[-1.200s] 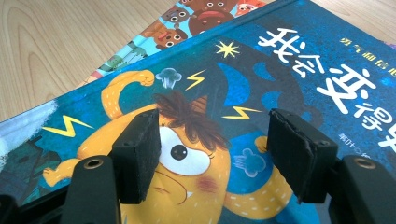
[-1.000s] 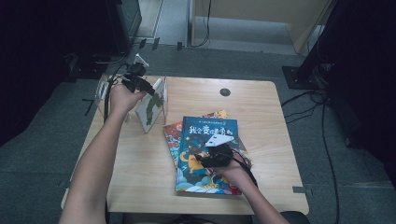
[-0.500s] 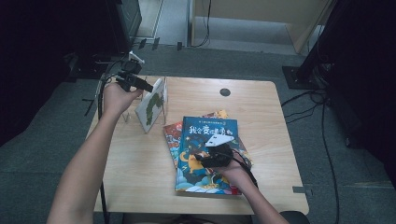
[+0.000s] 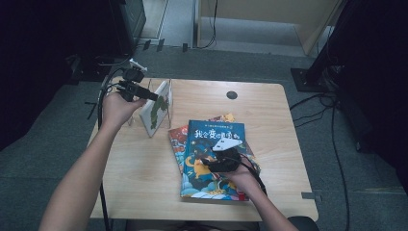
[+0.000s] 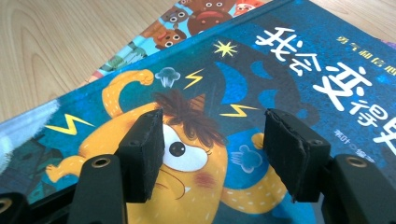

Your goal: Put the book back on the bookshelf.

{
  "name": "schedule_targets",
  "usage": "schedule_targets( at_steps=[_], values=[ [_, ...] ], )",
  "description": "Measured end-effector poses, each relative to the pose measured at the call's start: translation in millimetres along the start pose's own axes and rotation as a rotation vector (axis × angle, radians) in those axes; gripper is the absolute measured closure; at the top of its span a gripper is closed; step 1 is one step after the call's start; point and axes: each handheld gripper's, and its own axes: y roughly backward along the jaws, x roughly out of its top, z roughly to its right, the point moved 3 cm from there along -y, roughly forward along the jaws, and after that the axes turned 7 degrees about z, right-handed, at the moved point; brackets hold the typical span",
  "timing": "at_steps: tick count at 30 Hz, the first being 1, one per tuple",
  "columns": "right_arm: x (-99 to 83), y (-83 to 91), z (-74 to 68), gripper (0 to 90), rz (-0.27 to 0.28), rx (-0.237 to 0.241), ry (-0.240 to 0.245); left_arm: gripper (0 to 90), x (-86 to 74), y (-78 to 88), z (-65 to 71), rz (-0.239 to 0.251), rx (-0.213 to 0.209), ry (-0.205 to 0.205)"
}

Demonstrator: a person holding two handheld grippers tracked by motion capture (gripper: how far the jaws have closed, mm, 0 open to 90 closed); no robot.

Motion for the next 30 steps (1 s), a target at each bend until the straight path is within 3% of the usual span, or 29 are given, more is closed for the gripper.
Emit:
schedule_targets(
  at_steps=[4, 9, 18, 24, 30],
  values=[
    [2.0, 7.4, 4.5, 40.2, 0.034, 0.008, -0.037, 59.7, -6.2, 5.6, 4.2, 0.014, -0.005, -0.012],
    [0.3, 12.2, 9.6, 40.4, 0.034, -0.001, -0.043, 59.8, -16.3, 8.5, 8.7, 0.014, 0.005, -0.035],
    [-1.6, 20.6, 18.9, 42.6, 0.042, -0.008, -0.059, 60.1, -36.5, 8.0, 17.6, 0.032, -0.037, -0.040],
    [-2.9, 23.5, 21.9, 44.4, 0.041, -0.009, -0.065, 63.2, -49.7, 5.4, 21.6, 0.040, -0.035, -0.055],
    [-4.7, 26.4, 25.6, 44.7, 0.040, -0.017, -0.070, 64.4, -63.6, 0.9, 25.6, 0.058, -0.075, -0.043]
  ],
)
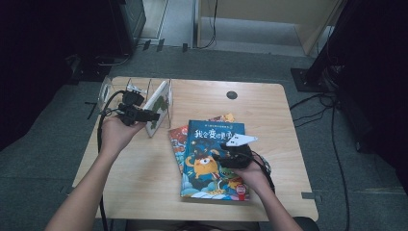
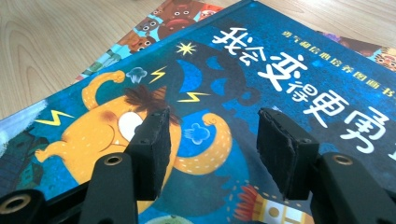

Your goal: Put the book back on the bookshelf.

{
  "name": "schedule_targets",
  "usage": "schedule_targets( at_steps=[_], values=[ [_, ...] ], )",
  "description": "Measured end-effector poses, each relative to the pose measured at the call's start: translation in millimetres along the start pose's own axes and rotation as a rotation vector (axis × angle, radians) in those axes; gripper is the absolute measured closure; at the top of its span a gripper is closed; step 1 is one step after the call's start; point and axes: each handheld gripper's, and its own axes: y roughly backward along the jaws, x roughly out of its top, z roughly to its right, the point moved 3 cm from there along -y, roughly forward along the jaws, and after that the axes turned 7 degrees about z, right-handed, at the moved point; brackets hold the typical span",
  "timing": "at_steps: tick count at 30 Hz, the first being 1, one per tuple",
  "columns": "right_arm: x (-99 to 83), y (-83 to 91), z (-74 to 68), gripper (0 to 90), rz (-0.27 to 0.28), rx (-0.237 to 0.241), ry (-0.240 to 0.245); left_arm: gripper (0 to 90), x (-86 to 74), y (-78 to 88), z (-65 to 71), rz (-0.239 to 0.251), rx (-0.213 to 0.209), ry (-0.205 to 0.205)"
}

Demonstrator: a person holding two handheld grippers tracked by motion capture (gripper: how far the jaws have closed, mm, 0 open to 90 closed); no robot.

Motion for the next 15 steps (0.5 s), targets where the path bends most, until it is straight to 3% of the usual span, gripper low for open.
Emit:
schedule_targets(
  at_steps=[4, 15],
  values=[
    [-1.4, 1.6, 2.7, 45.5, -0.002, -0.002, -0.002, 64.9, -10.5, -5.9, 2.5, -0.007, 0.003, -0.011],
    [-7.9, 7.0, 10.9, 49.8, -0.022, -0.014, 0.010, 65.7, -36.1, -22.9, 14.5, 0.020, -0.038, -0.028]
  ],
)
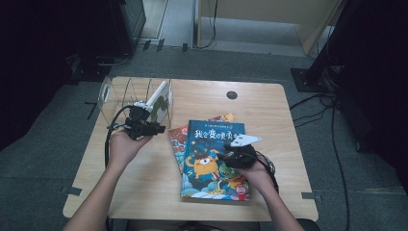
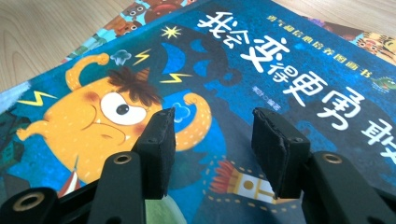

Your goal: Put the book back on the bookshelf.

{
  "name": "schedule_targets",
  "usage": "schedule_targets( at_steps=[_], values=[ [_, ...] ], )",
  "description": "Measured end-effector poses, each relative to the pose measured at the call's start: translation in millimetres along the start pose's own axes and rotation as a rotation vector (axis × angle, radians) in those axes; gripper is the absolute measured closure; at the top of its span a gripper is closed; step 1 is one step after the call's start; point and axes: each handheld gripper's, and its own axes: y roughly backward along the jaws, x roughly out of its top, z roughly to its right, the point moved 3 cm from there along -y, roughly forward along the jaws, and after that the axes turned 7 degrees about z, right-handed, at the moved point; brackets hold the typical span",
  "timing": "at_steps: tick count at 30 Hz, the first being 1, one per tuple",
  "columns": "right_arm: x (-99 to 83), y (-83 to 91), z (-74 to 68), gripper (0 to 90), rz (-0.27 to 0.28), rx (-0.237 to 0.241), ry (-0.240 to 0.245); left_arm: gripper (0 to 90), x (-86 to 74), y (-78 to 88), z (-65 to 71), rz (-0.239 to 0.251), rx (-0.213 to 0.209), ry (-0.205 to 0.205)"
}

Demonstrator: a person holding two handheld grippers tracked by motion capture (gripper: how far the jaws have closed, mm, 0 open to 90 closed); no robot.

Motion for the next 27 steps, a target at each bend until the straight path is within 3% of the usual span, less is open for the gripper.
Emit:
schedule_targets(
  at_steps=[5, 9, 15, 21, 27],
  values=[
    [-3.6, 2.7, 4.0, 51.1, -0.011, -0.003, -0.015, 65.9, -9.5, -6.4, 4.7, 0.008, -0.039, 0.014],
    [-7.1, 5.2, 6.8, 51.4, 0.004, -0.006, -0.041, 66.5, -18.5, -11.3, 9.1, 0.014, -0.057, 0.016],
    [-12.9, 9.6, 10.5, 52.7, 0.030, -0.021, -0.041, 67.5, -28.4, -19.4, 16.6, 0.021, -0.083, 0.015],
    [-16.2, 15.9, 17.2, 53.4, 0.040, -0.040, -0.060, 67.3, -37.1, -30.6, 24.0, -0.006, -0.081, -0.038],
    [-20.8, 22.3, 23.7, 61.6, 0.040, -0.065, -0.065, 65.5, -46.1, -45.1, 31.5, -0.025, -0.110, -0.051]
  ],
)
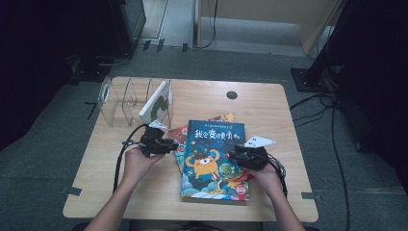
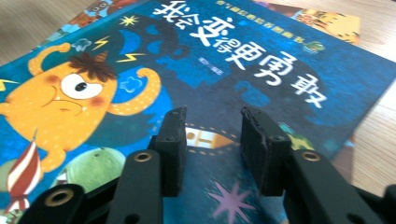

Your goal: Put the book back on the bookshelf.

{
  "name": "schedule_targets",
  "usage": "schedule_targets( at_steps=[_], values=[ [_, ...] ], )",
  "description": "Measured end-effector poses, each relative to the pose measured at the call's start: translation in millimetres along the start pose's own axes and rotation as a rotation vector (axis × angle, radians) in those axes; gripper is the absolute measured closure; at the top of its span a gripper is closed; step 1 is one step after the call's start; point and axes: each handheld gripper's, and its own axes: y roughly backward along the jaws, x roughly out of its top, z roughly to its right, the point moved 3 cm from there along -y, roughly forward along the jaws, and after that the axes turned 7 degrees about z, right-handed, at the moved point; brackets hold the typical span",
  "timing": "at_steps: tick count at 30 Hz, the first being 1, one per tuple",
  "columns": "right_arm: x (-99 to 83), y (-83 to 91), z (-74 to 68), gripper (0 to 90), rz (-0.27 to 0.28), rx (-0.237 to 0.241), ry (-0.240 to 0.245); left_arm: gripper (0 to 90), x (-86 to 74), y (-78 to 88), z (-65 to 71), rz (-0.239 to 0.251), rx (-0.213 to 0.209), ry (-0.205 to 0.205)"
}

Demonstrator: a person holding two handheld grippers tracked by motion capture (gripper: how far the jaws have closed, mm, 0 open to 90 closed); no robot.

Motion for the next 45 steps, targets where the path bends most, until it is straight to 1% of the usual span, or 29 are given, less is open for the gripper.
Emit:
schedule_targets(
  at_steps=[2, 7, 9, 12, 15, 16, 18, 20, 23, 25, 27, 28, 29, 34, 39, 41, 43, 45],
  values=[
    [-1.1, 2.3, 2.5, 63.6, 0.001, -0.013, -0.005, 65.3, -1.5, -4.8, 2.1, -0.006, -0.010, 0.002],
    [-4.0, 8.3, 9.5, 70.2, 0.003, -0.040, -0.019, 65.5, -5.4, -16.5, 6.1, -0.026, -0.020, -0.013],
    [-5.0, 11.0, 12.7, 73.7, 0.002, -0.057, -0.031, 67.8, -6.6, -19.7, 7.1, -0.025, -0.028, -0.005],
    [-6.3, 15.1, 18.1, 77.6, 0.000, -0.082, -0.043, 71.6, -7.6, -22.5, 7.8, -0.016, -0.030, -0.001],
    [-7.4, 18.8, 23.5, 78.0, -0.002, -0.106, -0.051, 75.0, -8.0, -24.0, 7.4, -0.004, -0.035, 0.000],
    [-7.9, 19.9, 25.4, 78.0, -0.002, -0.113, -0.062, 76.0, -8.8, -24.4, 7.4, 0.004, -0.036, -0.013],
    [-8.7, 20.9, 29.4, 79.4, -0.004, -0.120, -0.085, 77.7, -10.6, -25.1, 7.4, 0.018, -0.053, -0.012],
    [-9.1, 21.7, 31.9, 80.9, -0.002, -0.124, -0.102, 77.9, -12.7, -25.7, 8.4, 0.041, -0.058, -0.017],
    [-9.0, 21.9, 33.9, 82.4, -0.001, -0.138, -0.099, 78.6, -15.0, -26.2, 10.4, 0.053, -0.068, -0.013],
    [-8.8, 21.9, 34.6, 84.4, -0.005, -0.153, -0.099, 82.1, -15.1, -27.7, 12.7, 0.044, -0.079, -0.008],
    [-10.3, 20.4, 36.0, 84.5, -0.036, -0.181, -0.094, 87.8, -15.5, -28.5, 14.4, 0.042, -0.075, -0.008],
    [-11.2, 19.4, 36.2, 85.4, -0.047, -0.184, -0.098, 88.0, -16.1, -28.7, 14.1, 0.043, -0.083, 0.008],
    [-11.5, 18.1, 35.8, 87.5, -0.047, -0.178, -0.112, 90.0, -16.6, -28.7, 13.8, 0.043, -0.088, 0.017],
    [-10.0, 16.8, 33.7, 90.0, -0.044, -0.185, -0.109, 90.0, -19.1, -27.7, 15.0, 0.049, -0.097, 0.043],
    [-10.6, 17.2, 35.1, 90.0, -0.042, -0.172, -0.142, 90.0, -21.6, -25.7, 18.1, 0.045, -0.087, 0.040],
    [-10.7, 17.4, 35.5, 90.0, -0.042, -0.167, -0.151, 90.0, -22.7, -25.3, 19.5, 0.045, -0.088, 0.049],
    [-10.9, 18.1, 35.9, 90.0, -0.044, -0.175, -0.159, 90.0, -23.6, -25.0, 21.8, 0.038, -0.098, 0.055],
    [-11.0, 18.5, 36.8, 90.0, -0.044, -0.180, -0.159, 90.0, -24.7, -25.1, 25.8, 0.035, -0.099, 0.048]
  ],
)
